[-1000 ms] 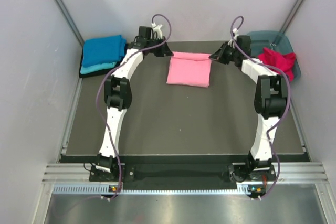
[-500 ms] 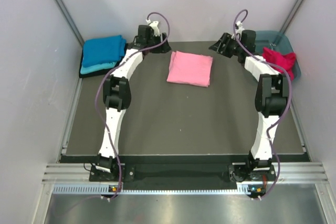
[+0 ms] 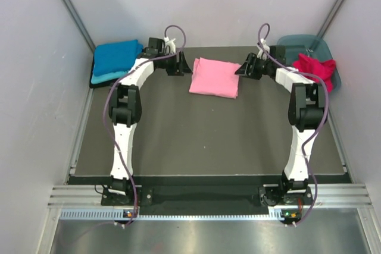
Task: Fold and stack the t-shirts
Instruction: Fold the tshirt
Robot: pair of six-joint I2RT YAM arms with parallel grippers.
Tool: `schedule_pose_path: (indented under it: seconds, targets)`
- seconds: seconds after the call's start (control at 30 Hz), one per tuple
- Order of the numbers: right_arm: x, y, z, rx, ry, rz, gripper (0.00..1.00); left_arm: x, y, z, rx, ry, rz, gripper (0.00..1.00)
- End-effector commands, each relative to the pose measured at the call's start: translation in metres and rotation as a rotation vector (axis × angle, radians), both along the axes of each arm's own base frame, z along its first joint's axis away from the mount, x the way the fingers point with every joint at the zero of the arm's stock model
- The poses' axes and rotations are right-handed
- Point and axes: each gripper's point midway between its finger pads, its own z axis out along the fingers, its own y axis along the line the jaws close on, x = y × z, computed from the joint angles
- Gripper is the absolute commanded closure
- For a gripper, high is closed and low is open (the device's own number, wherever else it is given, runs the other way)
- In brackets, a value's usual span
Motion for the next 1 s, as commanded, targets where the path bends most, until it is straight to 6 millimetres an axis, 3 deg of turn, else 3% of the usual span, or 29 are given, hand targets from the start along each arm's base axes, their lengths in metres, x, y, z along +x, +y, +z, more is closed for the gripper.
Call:
schedule_pose_path:
  seconds: [0.0,0.17,0.33,0.57,0.67,0.7,0.73,0.87,0.97]
  targets:
    - [0.011,-0.010,0.008,-0.031,-0.048,0.016,0.43,-0.010,-0.014,-0.009,-0.067,0.035,-0.089,0.27]
    - [0.009,-0.016,-0.010,-0.045,-0.010,0.014,0.43,-0.003,-0.021,-0.036,-0.110,0.082,-0.091,0.27]
    - [0.008,-0.015,-0.011,-0.050,-0.012,0.018,0.43,0.009,-0.026,-0.052,-0.126,0.084,-0.077,0.27]
    - [-0.001,-0.014,-0.025,-0.036,0.030,0.034,0.43,0.021,-0.055,-0.071,-0.235,0.087,-0.102,0.29]
    - [-0.004,-0.012,-0.019,-0.024,0.025,0.037,0.43,0.024,-0.067,-0.078,-0.266,0.089,-0.104,0.34]
    - [-0.002,-0.027,-0.017,-0.018,0.026,0.009,0.43,0.025,-0.069,-0.082,-0.269,0.089,-0.105,0.38]
    - [-0.002,-0.028,-0.012,-0.017,0.016,0.008,0.43,0.024,-0.071,-0.083,-0.273,0.096,-0.104,0.40]
    - [-0.008,-0.029,-0.009,-0.020,0.015,0.003,0.43,0.015,-0.084,-0.076,-0.299,0.101,-0.148,0.45]
    - [-0.014,-0.029,-0.007,-0.019,0.021,-0.002,0.43,0.009,-0.092,-0.070,-0.313,0.101,-0.170,0.61]
